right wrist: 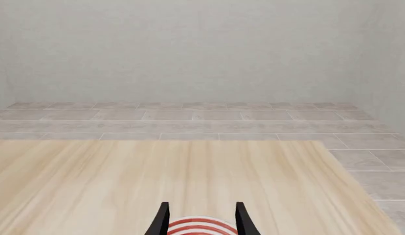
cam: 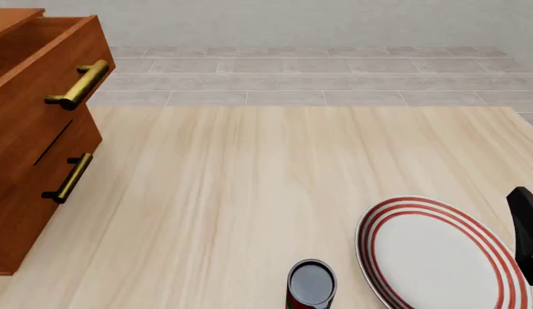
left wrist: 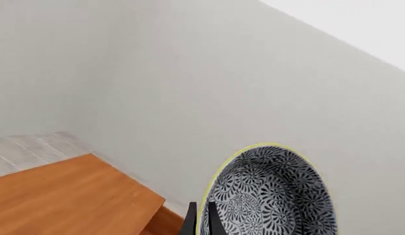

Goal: Put the bowl on top of the cabinet.

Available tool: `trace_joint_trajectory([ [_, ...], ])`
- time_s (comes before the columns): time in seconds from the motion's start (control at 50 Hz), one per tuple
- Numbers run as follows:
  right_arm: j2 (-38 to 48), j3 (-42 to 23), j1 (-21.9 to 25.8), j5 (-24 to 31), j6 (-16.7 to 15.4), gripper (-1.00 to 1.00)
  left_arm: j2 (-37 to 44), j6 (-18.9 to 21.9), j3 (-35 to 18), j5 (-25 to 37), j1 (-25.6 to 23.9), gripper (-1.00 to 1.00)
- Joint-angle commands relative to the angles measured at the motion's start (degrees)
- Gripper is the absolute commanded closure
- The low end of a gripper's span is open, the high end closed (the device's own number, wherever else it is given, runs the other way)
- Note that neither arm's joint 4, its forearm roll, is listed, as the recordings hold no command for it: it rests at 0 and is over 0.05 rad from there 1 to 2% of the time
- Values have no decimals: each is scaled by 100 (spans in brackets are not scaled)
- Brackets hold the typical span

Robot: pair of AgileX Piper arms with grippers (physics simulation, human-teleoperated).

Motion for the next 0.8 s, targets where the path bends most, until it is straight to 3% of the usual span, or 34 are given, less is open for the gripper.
trace_joint_trajectory([
  [0.02, 0, 0, 0, 0, 0, -100, 188, -328, 49, -221, 645, 100],
  [0.26, 0, 0, 0, 1, -1, -100, 388, -591, 147, -215, 985, 100],
  [0.48, 0, 0, 1, 0, 1, -100, 524, -417, 125, -71, 948, 100],
  [0.66, 0, 0, 0, 2, 1, -100, 493, -945, 269, -133, 1309, 100],
  [0.8, 0, 0, 0, 1, 1, -100, 519, -1109, 282, -214, 1459, 100],
])
